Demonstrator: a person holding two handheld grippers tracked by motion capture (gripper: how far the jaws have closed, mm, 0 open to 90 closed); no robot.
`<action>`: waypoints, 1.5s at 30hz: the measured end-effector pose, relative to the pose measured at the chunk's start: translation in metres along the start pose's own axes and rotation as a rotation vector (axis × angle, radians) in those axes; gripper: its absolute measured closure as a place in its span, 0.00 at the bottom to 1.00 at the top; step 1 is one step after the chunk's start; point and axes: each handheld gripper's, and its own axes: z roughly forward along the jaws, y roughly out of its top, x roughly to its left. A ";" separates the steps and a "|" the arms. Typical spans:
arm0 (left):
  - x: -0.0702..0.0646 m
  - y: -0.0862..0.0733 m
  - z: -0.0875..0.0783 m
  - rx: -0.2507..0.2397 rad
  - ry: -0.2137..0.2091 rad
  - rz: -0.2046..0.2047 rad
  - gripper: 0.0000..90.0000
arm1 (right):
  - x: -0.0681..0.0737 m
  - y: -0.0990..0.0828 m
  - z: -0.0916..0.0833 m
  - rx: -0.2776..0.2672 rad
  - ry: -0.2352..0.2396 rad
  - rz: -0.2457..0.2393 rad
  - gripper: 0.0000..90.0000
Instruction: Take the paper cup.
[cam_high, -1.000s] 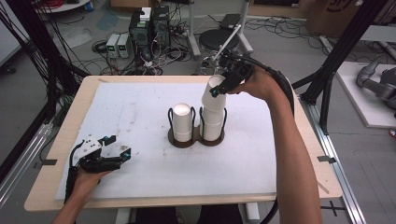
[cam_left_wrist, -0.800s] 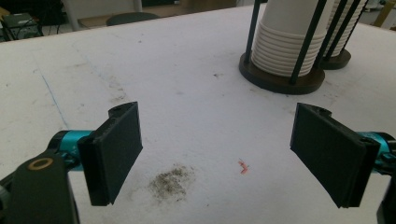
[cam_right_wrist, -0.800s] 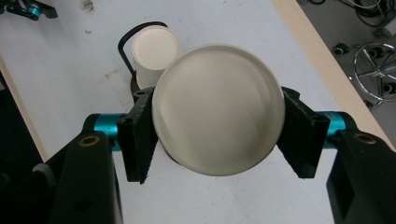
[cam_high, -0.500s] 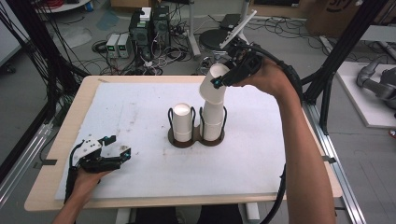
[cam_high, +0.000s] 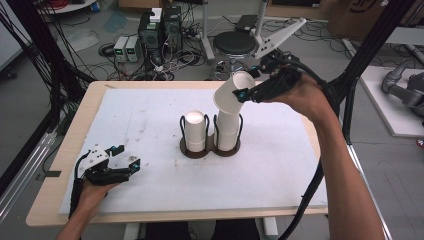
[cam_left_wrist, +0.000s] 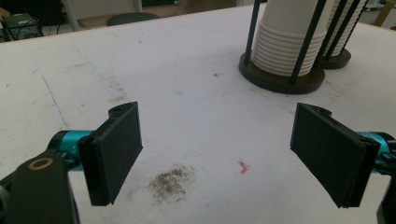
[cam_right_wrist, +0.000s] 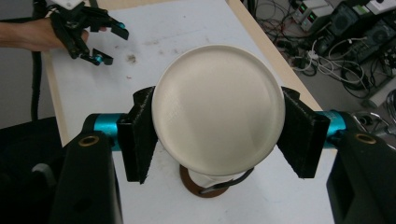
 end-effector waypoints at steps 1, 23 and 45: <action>0.000 0.000 0.000 0.000 0.000 -0.001 0.18 | 0.002 -0.004 0.000 -0.014 0.010 -0.006 0.41; 0.000 0.000 0.000 -0.002 0.004 0.001 0.18 | 0.037 -0.065 0.019 -0.128 0.084 -0.013 0.41; -0.001 0.000 0.000 -0.001 -0.004 0.008 0.18 | 0.051 -0.121 0.057 -0.257 0.149 0.075 0.41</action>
